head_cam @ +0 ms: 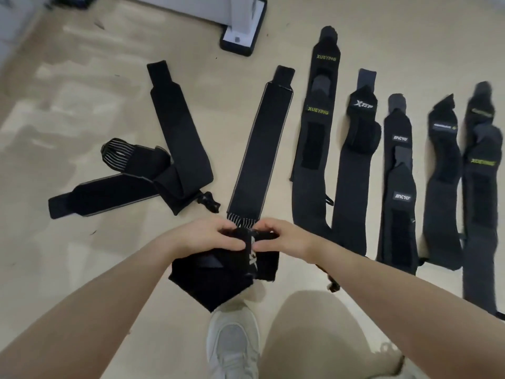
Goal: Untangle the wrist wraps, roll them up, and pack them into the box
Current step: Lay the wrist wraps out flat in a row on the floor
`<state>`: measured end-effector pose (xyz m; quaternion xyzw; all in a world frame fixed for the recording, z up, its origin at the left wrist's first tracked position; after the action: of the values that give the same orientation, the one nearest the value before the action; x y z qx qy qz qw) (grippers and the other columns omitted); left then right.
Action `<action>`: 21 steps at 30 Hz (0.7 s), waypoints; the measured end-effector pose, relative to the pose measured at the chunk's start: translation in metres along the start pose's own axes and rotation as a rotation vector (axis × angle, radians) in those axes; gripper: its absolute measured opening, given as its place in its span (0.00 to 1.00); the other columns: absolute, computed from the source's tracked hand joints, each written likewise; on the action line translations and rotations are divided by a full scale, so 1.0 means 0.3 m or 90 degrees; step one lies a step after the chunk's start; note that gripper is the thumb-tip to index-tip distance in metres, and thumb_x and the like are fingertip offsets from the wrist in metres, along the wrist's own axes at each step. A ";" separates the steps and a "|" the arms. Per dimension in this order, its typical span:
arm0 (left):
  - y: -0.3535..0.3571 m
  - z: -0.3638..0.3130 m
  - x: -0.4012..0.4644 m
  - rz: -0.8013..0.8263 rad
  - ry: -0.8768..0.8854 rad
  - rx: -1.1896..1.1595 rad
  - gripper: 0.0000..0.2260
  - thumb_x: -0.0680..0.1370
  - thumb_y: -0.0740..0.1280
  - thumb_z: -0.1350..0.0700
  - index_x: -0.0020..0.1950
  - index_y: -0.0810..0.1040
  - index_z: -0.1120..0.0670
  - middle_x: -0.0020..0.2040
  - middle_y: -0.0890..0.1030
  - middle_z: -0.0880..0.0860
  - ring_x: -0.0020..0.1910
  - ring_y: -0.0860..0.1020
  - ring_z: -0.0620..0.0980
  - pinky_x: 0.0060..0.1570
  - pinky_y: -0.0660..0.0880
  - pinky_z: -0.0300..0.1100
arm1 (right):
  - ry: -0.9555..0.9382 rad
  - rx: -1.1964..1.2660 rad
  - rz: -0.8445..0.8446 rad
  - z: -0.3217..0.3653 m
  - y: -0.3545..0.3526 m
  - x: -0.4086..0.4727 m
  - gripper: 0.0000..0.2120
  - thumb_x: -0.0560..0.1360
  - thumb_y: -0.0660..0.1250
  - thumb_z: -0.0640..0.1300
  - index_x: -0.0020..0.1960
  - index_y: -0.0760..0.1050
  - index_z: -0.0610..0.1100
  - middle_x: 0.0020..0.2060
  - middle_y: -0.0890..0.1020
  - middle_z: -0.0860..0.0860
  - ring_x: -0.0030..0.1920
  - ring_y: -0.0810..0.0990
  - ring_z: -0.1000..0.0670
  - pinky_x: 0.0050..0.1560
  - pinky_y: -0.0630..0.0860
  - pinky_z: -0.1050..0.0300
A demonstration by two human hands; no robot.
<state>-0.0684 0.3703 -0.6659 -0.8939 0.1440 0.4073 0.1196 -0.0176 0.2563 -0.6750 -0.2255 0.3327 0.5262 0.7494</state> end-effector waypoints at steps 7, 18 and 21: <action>0.006 -0.363 -0.016 0.031 0.050 -0.324 0.06 0.76 0.68 0.54 0.47 0.84 0.53 0.46 0.84 0.53 0.45 0.83 0.48 0.50 0.79 0.40 | -0.111 0.239 -0.103 0.192 -0.268 -0.200 0.11 0.77 0.65 0.39 0.56 0.79 0.50 0.57 0.80 0.44 0.54 0.80 0.46 0.57 0.77 0.52; 0.279 -0.439 0.104 0.080 -0.134 -0.056 0.21 0.75 0.53 0.31 0.44 0.77 0.44 0.39 0.81 0.41 0.37 0.78 0.38 0.36 0.73 0.32 | -0.159 -0.002 -0.173 0.045 -0.573 -0.415 0.05 0.79 0.60 0.39 0.44 0.70 0.40 0.33 0.72 0.56 0.35 0.70 0.59 0.41 0.69 0.69; 0.298 -0.333 0.086 0.042 -0.238 -0.098 0.29 0.66 0.62 0.27 0.46 0.79 0.52 0.47 0.83 0.52 0.40 0.79 0.47 0.53 0.76 0.39 | -0.206 0.252 -0.205 -0.042 -0.643 -0.436 0.02 0.78 0.60 0.37 0.47 0.71 0.40 0.39 0.78 0.55 0.40 0.75 0.55 0.46 0.72 0.65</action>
<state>-0.0147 0.2500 -0.6301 -0.8040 0.1168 0.5798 0.0621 0.1308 0.0977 -0.5896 -0.0377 0.2653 0.3546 0.8958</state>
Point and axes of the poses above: each hand's wrist, its own x-axis towards the middle knuckle, its own y-axis out of the palm, z = x × y, the point moved 10 cm from there along x, towards the middle knuckle
